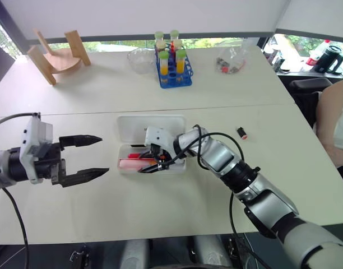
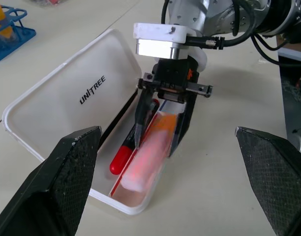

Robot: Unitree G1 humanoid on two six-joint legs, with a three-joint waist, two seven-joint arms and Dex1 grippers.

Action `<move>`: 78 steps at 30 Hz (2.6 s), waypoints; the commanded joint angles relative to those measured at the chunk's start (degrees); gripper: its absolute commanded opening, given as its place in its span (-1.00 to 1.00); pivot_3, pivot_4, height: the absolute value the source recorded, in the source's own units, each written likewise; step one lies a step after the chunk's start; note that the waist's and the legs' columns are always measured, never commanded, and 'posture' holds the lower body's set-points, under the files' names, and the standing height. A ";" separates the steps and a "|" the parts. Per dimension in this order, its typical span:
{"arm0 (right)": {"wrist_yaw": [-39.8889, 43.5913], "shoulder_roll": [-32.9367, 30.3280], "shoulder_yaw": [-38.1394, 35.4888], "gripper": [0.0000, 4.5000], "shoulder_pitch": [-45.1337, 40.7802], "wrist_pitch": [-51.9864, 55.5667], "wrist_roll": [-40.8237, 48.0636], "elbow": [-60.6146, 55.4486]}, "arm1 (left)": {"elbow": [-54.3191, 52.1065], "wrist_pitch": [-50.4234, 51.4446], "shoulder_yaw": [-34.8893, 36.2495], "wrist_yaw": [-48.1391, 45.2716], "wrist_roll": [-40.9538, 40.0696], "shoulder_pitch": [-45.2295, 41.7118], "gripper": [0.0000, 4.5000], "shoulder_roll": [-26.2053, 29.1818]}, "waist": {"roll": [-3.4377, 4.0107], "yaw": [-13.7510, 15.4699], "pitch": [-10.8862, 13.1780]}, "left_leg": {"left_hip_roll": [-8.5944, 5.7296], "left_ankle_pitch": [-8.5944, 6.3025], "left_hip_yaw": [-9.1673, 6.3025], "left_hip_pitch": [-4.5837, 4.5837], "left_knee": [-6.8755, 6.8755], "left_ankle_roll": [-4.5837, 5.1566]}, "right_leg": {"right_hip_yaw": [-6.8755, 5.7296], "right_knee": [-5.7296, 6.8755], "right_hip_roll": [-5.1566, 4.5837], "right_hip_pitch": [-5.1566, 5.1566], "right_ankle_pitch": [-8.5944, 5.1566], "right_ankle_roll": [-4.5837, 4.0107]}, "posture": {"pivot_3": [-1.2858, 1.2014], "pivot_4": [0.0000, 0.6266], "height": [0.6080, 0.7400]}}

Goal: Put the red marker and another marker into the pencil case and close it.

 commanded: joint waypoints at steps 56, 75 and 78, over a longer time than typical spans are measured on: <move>2.58 -31.66 -18.33 -0.98 15.53 9.88 11.13 -28.57 | 2.56 -2.92 -9.75 -0.60 0.07 -9.33 1.00 -3.44 | 0.05 0.15 0.03 | 0.00 -0.01 0.09 0.24 0.07 0.03 | 0.09 -0.04 0.01 0.29 0.00 0.02 | 0.03 -0.52 1.00; 3.41 -21.54 -10.72 -0.98 10.74 6.16 6.80 -21.19 | -3.34 -2.04 -5.35 3.66 -1.74 -2.12 1.00 -4.00 | 0.04 0.18 0.02 | -0.03 -0.01 0.03 0.23 0.04 0.02 | 0.05 -0.04 -0.05 0.28 0.00 0.01 | 0.03 -0.52 1.00; 3.42 -20.77 -10.39 -0.98 10.77 6.00 6.32 -20.61 | -3.56 -2.26 -5.25 3.97 -1.76 -1.60 1.00 -4.07 | 0.03 0.16 0.03 | -0.03 -0.01 0.03 0.23 0.02 0.02 | 0.05 -0.04 -0.04 0.27 0.00 0.01 | 0.03 -0.52 1.00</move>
